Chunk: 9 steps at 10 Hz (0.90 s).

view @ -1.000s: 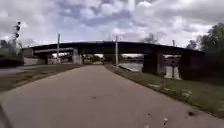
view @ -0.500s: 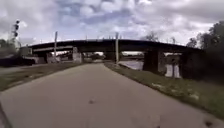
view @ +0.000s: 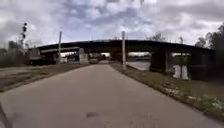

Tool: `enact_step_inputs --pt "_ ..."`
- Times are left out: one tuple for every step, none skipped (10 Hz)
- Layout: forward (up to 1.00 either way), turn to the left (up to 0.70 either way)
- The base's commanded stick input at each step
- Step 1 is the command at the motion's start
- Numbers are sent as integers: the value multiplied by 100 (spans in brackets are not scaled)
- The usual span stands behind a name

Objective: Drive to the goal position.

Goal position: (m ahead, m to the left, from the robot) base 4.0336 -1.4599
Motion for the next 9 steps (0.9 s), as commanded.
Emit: enact_step_inputs --pt "70 0" --pt "70 0" --pt "70 0" --pt "70 0" --pt "70 0" --pt "70 0" --pt "70 0" --pt "70 0" --pt "70 0"
